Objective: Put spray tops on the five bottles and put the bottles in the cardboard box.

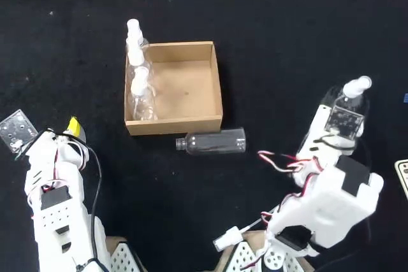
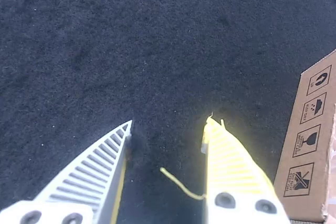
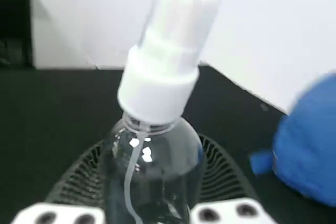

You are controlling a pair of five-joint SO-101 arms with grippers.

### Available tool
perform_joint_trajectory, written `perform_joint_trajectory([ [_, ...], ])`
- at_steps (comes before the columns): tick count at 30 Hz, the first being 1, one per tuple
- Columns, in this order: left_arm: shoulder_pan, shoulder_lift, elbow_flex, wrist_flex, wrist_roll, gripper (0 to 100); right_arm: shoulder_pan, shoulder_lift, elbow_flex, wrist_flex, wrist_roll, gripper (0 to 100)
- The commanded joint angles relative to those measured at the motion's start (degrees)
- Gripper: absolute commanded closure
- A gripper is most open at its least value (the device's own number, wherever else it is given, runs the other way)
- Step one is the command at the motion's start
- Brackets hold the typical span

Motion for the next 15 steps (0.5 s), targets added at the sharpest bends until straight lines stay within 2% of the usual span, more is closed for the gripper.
perform_joint_trajectory([
  [1, 0.7, -0.9, -0.6, -1.1, -0.4, 81, -5.0, -10.5, 3.2, -0.8, 0.1, 98.3],
  [5, 0.7, -0.9, -0.5, -1.1, -0.4, 81, -10.6, -22.1, 5.7, 8.4, 0.1, 98.3],
  [13, 0.7, -0.9, -0.5, -1.1, -0.4, 81, -25.0, -46.4, 3.1, 37.5, -0.1, 98.6],
  [15, 0.7, -0.9, -0.5, -1.1, -0.4, 81, -28.5, -49.9, 0.6, 44.2, -2.5, 98.6],
])
